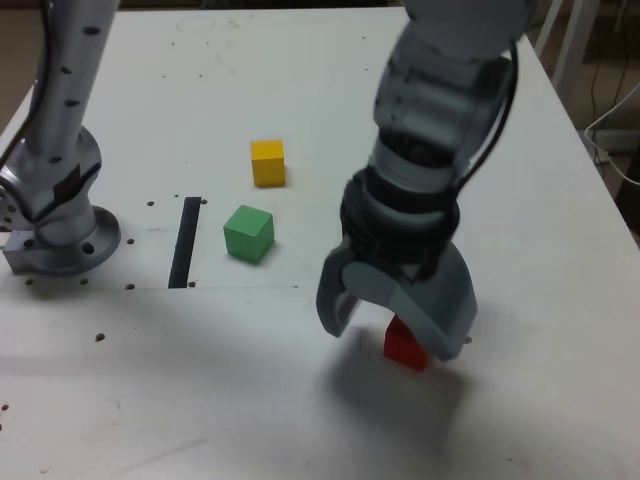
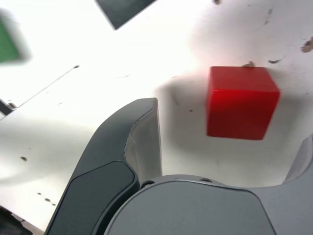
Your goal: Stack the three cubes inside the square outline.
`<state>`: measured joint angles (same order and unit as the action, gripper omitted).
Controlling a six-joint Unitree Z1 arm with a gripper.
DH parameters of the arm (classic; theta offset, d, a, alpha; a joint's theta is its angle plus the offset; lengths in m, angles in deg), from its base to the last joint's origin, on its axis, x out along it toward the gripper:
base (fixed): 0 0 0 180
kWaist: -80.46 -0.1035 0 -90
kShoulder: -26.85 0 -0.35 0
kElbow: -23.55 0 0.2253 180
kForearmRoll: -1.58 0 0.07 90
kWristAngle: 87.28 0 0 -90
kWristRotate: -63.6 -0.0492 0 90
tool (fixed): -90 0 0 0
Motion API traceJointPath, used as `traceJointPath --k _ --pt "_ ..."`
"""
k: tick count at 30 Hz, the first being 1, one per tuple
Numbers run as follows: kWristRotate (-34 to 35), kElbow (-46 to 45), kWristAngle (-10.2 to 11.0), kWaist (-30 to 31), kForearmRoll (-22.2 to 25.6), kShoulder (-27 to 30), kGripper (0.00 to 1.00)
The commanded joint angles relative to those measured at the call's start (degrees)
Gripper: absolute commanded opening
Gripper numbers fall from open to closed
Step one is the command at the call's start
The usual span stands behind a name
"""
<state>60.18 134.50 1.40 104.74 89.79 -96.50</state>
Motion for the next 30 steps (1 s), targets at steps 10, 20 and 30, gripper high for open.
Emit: traceJointPath --k 10,20,30 --pt "-0.5 3.6 -0.9 0.2 0.2 -4.7 0.83" --pt "-0.1 5.3 1.0 0.2 1.4 -5.4 0.29" --pt "-0.2 5.6 1.4 0.2 2.7 -5.6 0.26"
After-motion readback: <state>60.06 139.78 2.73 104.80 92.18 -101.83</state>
